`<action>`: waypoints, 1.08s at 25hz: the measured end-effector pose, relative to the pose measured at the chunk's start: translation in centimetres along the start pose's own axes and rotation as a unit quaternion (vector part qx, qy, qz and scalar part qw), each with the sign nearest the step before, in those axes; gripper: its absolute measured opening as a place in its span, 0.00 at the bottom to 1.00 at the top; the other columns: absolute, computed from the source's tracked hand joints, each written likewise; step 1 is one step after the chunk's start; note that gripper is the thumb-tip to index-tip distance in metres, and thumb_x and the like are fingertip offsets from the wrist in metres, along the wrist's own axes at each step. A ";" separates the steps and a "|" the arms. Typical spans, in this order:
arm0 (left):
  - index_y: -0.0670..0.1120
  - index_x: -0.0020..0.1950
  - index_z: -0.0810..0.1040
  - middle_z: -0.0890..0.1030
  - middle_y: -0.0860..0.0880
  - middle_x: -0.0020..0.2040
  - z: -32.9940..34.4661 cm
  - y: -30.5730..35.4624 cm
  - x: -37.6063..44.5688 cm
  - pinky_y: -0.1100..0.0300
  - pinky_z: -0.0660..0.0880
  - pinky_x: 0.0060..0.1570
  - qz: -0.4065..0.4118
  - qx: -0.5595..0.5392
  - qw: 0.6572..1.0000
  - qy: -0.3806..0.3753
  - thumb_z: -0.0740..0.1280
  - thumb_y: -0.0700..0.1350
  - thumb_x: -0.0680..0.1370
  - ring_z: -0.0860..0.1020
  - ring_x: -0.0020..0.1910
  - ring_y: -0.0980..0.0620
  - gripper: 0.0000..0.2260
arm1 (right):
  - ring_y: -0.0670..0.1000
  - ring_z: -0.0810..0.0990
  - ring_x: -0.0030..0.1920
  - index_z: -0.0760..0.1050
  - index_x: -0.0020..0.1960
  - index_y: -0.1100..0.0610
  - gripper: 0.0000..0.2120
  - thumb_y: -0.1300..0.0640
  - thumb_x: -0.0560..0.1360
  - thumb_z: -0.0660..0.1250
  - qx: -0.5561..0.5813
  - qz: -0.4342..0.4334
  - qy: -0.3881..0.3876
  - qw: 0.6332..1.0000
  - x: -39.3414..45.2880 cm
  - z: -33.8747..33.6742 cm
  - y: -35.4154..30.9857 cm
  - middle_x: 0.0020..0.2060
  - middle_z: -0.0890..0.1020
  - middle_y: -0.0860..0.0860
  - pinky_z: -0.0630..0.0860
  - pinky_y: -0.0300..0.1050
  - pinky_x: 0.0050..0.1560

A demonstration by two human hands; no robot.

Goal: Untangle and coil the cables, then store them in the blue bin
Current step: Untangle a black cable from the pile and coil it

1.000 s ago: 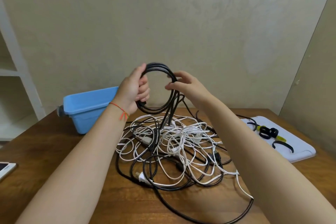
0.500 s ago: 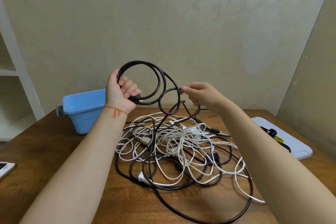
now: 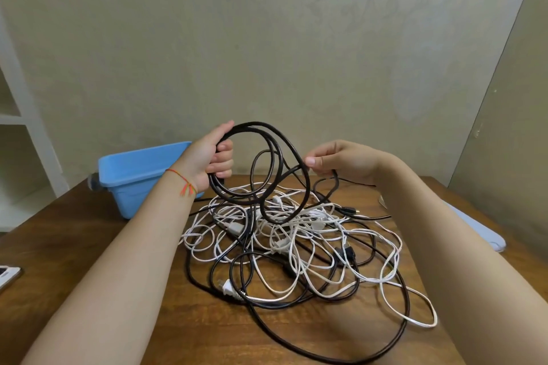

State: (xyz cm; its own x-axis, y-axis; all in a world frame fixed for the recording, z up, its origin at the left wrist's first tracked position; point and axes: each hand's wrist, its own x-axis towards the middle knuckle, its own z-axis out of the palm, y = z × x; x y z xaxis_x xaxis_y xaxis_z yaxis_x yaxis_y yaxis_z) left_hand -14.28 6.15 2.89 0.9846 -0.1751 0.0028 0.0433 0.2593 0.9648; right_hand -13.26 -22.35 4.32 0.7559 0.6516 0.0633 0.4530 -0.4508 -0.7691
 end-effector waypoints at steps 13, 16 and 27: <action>0.49 0.34 0.66 0.68 0.51 0.25 3.6 -1.9 0.4 0.64 0.62 0.23 0.026 0.113 0.993 0.007 0.59 0.61 0.82 0.67 0.22 0.55 0.21 | 0.47 0.63 0.30 0.77 0.47 0.60 0.13 0.52 0.81 0.61 0.335 0.015 0.107 0.936 2.9 4.3 -2.3 0.28 0.68 0.49 0.60 0.40 0.32; 0.49 0.35 0.67 0.69 0.51 0.26 4.3 -2.6 0.1 0.64 0.66 0.23 -0.010 0.053 0.998 -0.022 0.58 0.62 0.82 0.69 0.22 0.55 0.22 | 0.46 0.62 0.28 0.75 0.44 0.57 0.20 0.40 0.80 0.60 0.385 0.041 0.216 0.896 3.4 4.2 -2.5 0.28 0.66 0.49 0.59 0.42 0.33; 0.48 0.26 0.64 0.58 0.53 0.19 3.9 -3.5 -0.4 0.64 0.59 0.21 -0.015 0.007 0.994 -0.105 0.67 0.56 0.75 0.58 0.16 0.58 0.22 | 0.50 0.78 0.46 0.78 0.54 0.57 0.15 0.45 0.79 0.65 0.002 0.066 0.227 0.972 1.7 3.3 -1.4 0.50 0.82 0.60 0.74 0.47 0.49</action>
State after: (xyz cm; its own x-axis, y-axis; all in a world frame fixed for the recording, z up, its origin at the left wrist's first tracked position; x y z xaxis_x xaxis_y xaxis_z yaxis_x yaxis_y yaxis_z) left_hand -15.48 1.66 0.57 0.9259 -0.3767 0.0266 0.0686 0.2370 0.9691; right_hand -14.23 -18.59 3.40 0.9386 0.2506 0.2372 0.3361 -0.5089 -0.7925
